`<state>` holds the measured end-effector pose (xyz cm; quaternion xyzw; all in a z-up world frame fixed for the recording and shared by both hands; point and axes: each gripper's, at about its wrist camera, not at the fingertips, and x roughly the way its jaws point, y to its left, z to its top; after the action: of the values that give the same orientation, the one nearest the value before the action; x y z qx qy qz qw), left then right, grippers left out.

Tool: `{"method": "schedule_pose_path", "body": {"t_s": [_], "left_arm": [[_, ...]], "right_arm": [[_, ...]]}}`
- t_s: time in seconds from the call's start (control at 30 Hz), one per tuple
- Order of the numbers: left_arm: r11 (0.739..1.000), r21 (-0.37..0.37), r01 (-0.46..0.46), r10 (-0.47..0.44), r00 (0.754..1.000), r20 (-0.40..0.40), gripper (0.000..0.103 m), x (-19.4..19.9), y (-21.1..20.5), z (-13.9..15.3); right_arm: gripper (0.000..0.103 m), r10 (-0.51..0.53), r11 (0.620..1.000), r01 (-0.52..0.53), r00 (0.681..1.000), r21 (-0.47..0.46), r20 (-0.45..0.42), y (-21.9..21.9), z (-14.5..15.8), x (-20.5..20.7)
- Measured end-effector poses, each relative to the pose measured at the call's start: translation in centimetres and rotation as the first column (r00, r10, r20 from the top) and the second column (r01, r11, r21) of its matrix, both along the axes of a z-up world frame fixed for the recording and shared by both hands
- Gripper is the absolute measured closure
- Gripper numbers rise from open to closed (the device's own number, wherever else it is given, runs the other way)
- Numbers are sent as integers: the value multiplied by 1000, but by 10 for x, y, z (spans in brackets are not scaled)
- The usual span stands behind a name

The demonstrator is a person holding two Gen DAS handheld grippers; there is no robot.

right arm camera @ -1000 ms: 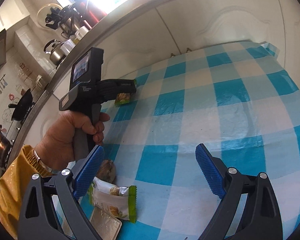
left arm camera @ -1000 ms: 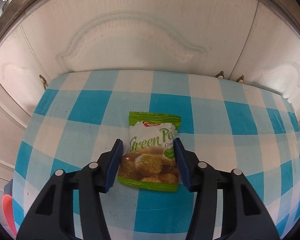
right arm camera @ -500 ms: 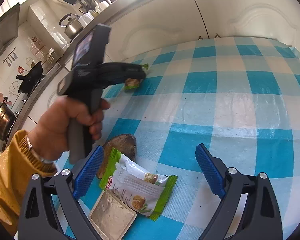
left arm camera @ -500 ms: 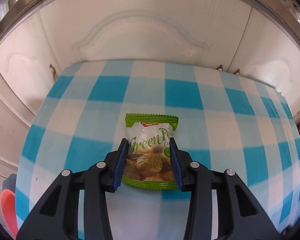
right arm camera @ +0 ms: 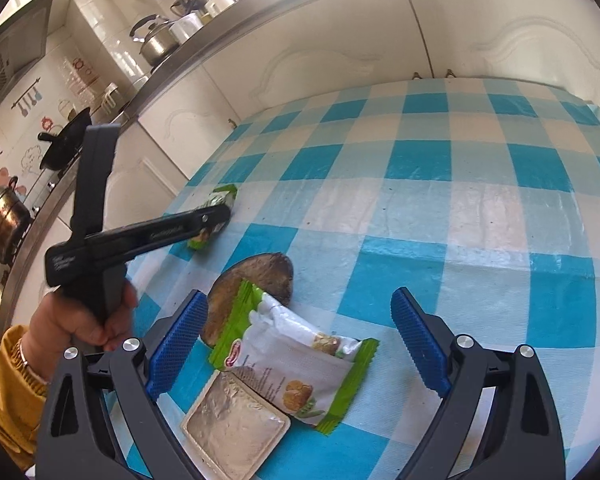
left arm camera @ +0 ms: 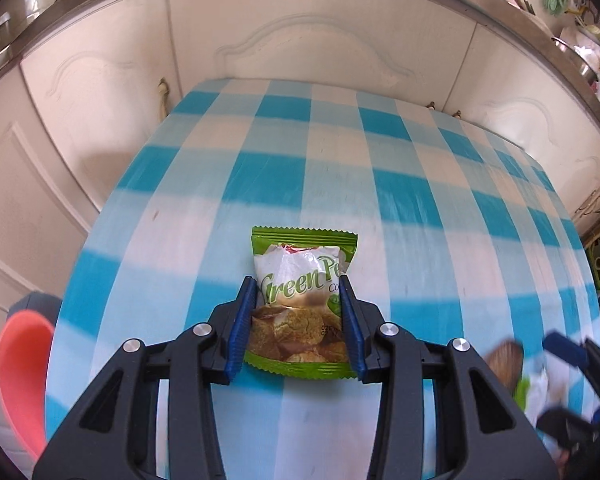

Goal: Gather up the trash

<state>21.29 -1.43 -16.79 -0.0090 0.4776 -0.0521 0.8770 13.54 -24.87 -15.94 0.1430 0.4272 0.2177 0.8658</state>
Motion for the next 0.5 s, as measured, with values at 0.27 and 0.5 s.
{"method": "schedule_pose_path", "body": {"t_s": [0.27,0.5], "left_arm": [[998,-58,-15,16,1000,5,61,-48,15,2],[995,-95,-12,12,1000,1,61,-76,22,2]], "right_arm": [[11,47,997,-46,999,-54,16,17,2,-5],[11,92,989,-89,995,-117,24,25,-2,-12]]}}
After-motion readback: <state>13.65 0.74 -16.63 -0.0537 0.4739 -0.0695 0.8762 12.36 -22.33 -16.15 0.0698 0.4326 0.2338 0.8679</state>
